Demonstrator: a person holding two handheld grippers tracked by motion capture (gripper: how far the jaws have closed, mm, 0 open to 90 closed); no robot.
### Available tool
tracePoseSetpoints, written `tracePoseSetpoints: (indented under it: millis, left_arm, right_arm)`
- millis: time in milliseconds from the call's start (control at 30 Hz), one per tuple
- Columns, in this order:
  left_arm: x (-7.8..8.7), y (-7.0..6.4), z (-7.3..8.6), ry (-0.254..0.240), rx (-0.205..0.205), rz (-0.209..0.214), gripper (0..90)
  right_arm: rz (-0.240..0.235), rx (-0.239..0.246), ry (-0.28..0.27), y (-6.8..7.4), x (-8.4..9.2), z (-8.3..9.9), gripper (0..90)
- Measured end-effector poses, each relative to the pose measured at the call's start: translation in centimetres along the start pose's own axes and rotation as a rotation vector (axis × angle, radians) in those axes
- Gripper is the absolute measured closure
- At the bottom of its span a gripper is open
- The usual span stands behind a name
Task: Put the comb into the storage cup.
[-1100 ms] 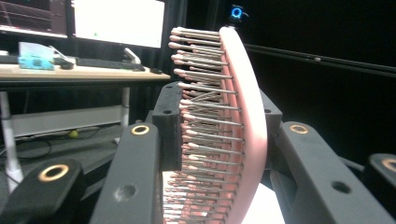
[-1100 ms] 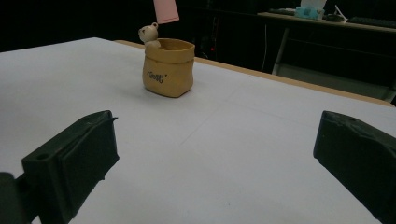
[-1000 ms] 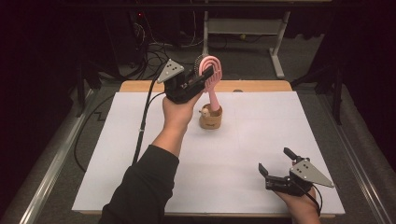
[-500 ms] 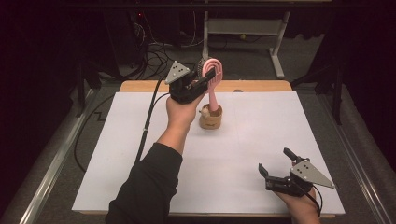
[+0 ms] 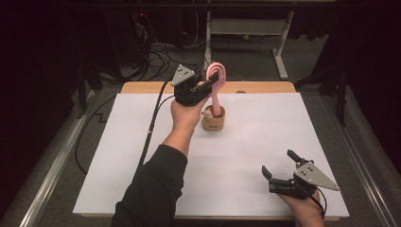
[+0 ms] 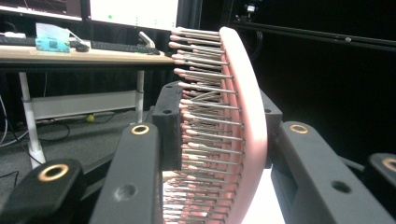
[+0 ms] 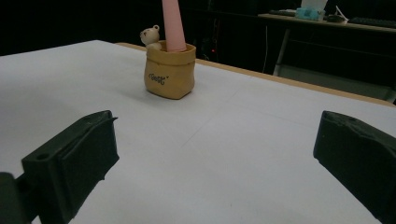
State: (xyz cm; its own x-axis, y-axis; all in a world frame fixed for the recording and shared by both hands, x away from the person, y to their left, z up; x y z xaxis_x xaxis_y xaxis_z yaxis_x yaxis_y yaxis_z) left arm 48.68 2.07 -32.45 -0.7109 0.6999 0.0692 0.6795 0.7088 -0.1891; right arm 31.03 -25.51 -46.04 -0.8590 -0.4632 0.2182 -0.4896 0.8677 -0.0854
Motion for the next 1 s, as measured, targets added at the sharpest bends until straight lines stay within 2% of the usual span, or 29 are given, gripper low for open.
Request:
tracePoseSetpoints:
  millis: [500,567,800,1000]
  left_arm:
    - [-0.8,-0.1,1.2,0.025,0.011,0.003,63.5]
    - [-0.8,0.0,1.4,0.017,0.016,-0.001,63.5]
    - [-0.6,0.9,2.3,0.035,0.033,-0.007,63.5]
    - [-0.8,0.9,2.5,0.037,0.039,0.001,63.5]
  right_arm:
    - [-0.003,-0.001,0.0,0.0,0.0,0.0,0.2]
    - [-0.003,-0.002,0.0,0.0,0.0,0.0,0.2]
    - [-0.005,-0.005,0.003,0.0,-0.1,0.1,0.2]
    - [-0.005,-0.004,0.005,0.0,-0.1,0.2,0.2]
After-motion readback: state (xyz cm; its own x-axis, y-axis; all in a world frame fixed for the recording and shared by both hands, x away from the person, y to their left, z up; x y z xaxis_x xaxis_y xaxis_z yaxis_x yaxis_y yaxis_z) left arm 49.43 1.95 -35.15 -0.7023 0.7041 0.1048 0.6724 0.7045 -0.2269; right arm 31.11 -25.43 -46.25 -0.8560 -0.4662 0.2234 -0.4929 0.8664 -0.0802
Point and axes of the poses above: each handheld gripper's, and its own axes: x roughly backward along the jaws, z roughly out of its underside, y roughly to its left, the point moved 5 cm from there along -x, roughly forward along the jaws
